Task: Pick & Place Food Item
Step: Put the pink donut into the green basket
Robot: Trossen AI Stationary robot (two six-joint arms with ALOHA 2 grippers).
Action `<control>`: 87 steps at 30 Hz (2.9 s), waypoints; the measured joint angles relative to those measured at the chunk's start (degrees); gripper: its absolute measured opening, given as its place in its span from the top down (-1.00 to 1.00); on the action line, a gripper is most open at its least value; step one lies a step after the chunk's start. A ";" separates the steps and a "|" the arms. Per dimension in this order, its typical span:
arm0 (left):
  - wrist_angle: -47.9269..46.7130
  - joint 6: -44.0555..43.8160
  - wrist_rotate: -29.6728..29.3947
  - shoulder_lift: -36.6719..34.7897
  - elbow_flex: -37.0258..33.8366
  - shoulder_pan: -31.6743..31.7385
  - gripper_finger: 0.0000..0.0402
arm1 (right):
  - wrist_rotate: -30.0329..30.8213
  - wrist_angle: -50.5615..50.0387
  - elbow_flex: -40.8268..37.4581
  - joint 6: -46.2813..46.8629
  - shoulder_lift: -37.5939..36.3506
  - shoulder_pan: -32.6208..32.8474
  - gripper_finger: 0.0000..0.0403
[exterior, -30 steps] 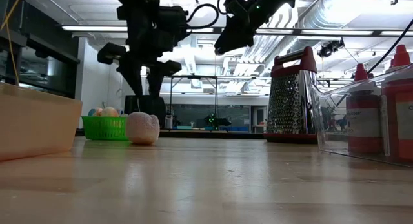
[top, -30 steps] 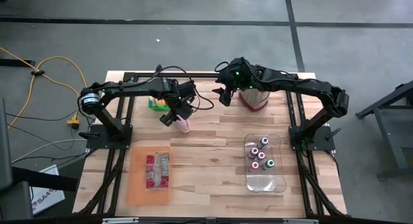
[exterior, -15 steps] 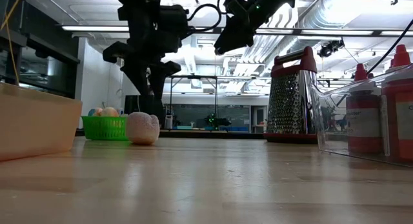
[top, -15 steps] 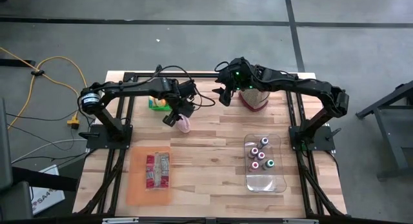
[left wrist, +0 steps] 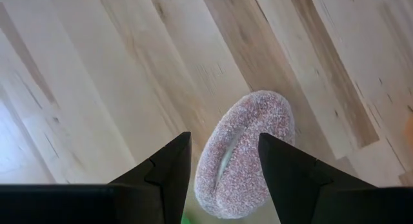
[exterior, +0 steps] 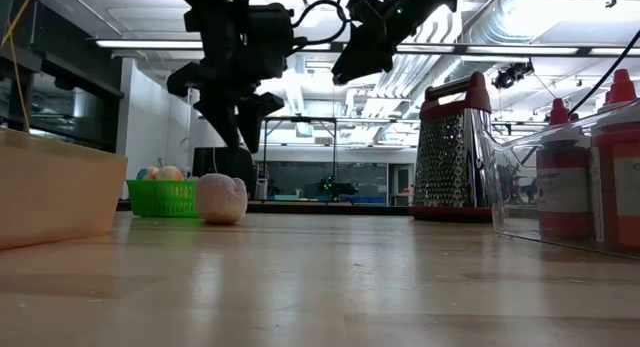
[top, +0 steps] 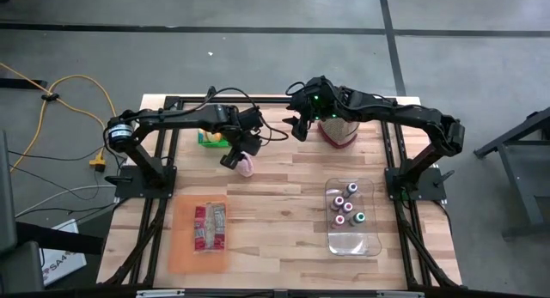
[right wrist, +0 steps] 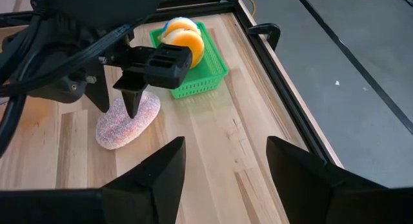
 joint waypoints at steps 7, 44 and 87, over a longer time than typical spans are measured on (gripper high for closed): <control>-0.70 1.72 0.15 0.00 0.00 0.00 0.13 | 0.00 0.00 0.00 0.00 0.00 0.00 -0.02; -3.63 9.20 1.64 5.64 -0.63 -1.72 -0.69 | 0.02 1.96 0.00 0.01 0.00 0.00 -0.02; -5.20 6.43 -3.83 10.00 -1.05 -1.99 -0.35 | 0.00 2.32 0.00 0.00 0.00 0.00 -0.02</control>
